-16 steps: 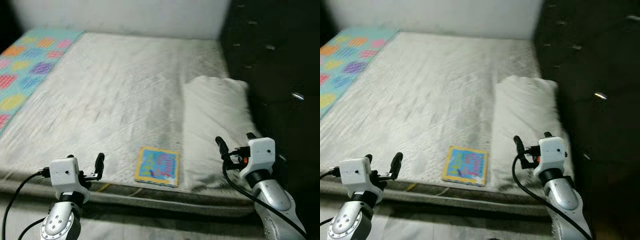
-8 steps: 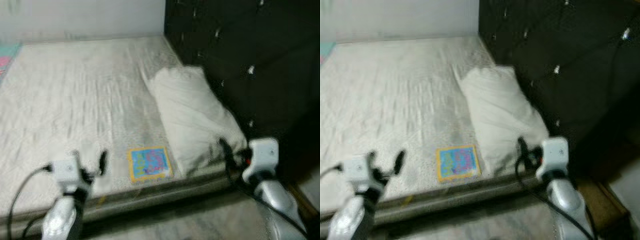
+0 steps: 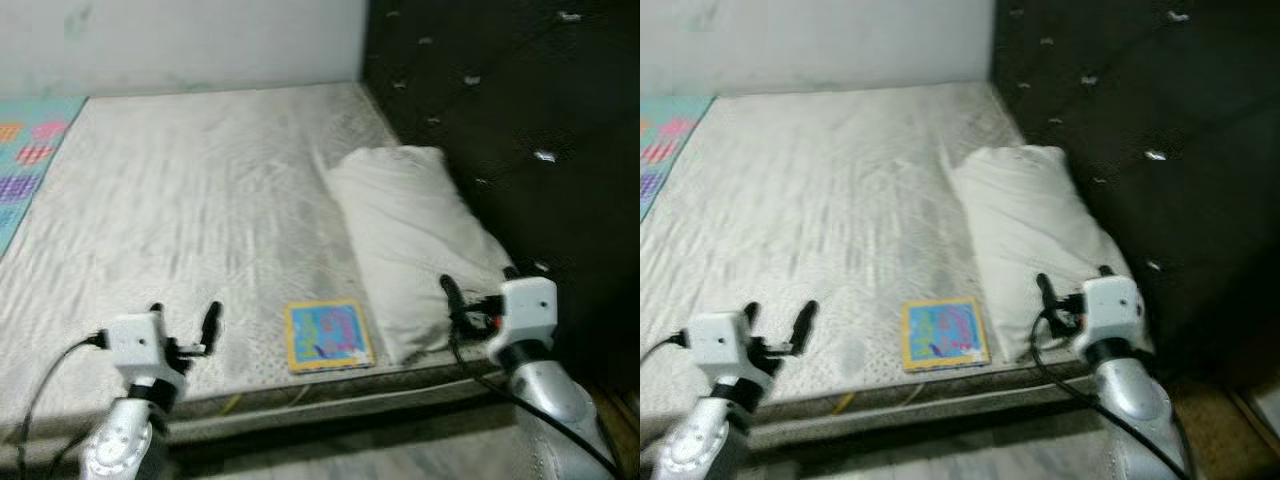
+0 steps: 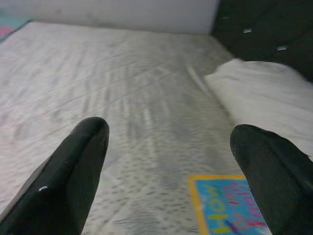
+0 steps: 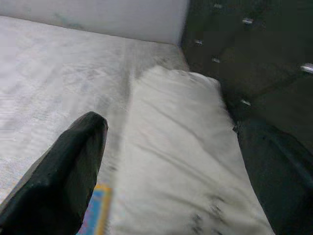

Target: Clean up the room

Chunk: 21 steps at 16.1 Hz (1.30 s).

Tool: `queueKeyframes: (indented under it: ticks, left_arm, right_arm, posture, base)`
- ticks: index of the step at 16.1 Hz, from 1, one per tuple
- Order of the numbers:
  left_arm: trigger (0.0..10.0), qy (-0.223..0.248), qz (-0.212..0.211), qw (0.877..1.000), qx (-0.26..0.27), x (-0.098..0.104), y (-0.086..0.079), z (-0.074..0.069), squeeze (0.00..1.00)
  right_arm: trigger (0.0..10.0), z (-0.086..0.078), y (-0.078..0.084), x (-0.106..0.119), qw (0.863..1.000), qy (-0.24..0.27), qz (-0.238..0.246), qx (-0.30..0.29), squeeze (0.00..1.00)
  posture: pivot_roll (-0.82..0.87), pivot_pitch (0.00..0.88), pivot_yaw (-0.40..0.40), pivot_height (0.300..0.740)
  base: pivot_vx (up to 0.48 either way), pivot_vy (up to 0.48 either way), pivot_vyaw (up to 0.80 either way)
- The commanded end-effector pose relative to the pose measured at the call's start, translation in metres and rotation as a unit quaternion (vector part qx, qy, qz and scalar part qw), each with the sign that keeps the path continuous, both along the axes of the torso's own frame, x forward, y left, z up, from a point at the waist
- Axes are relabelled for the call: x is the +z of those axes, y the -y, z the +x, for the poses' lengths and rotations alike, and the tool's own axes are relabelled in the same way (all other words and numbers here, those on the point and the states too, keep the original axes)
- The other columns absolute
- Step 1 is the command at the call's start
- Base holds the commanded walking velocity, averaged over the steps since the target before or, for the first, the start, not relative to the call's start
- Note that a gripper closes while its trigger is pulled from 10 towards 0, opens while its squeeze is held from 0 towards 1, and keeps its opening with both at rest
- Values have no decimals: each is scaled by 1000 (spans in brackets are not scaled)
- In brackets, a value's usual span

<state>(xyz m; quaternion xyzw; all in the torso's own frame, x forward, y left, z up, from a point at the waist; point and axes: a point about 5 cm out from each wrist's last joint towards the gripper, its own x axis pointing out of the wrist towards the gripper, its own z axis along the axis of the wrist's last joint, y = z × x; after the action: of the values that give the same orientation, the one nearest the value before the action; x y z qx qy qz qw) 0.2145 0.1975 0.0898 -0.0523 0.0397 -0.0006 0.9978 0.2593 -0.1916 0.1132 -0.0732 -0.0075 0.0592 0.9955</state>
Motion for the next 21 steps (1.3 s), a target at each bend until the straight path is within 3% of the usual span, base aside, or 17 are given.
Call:
queueKeyframes:
  ticks: [1, 8, 13, 16, 21]
  left_arm:
    - [10000, 3, 0, 1000, -4, 1, 2, 1, 0]
    - [10000, -23, -6, 999, 23, -5, 0, 1, 0]
    - [10000, -24, -6, 1000, 18, -4, 0, 2, 0]
    - [10000, -26, -7, 999, 19, -5, 0, 3, 0]
    - [10000, -29, -7, 999, 25, -5, 0, 3, 0]
  right_arm:
    - [10000, -2, 5, -1, 1000, -2, -8, -7, 0]
    - [10000, -3, 5, -3, 1000, -5, -5, -7, 0]
    - [10000, -3, 4, -3, 1000, -3, -12, -5, 0]
    - [10000, -1, 3, -3, 1000, -2, 12, -9, 0]
    - [10000, 2, -1, -1, 1000, 4, -7, -1, 0]
  posture:
    - [-167, 88, 4, 740]
    - [-165, 93, 2, 740]
    - [-164, 96, 5, 740]
    - [-165, 98, 7, 740]
    - [-163, 102, 4, 740]
  base:
    - [424, 0, 0]
    - [86, 0, 0]
    - [0, 462, 0]
    - [0, 480, 0]
    - [0, 480, 0]
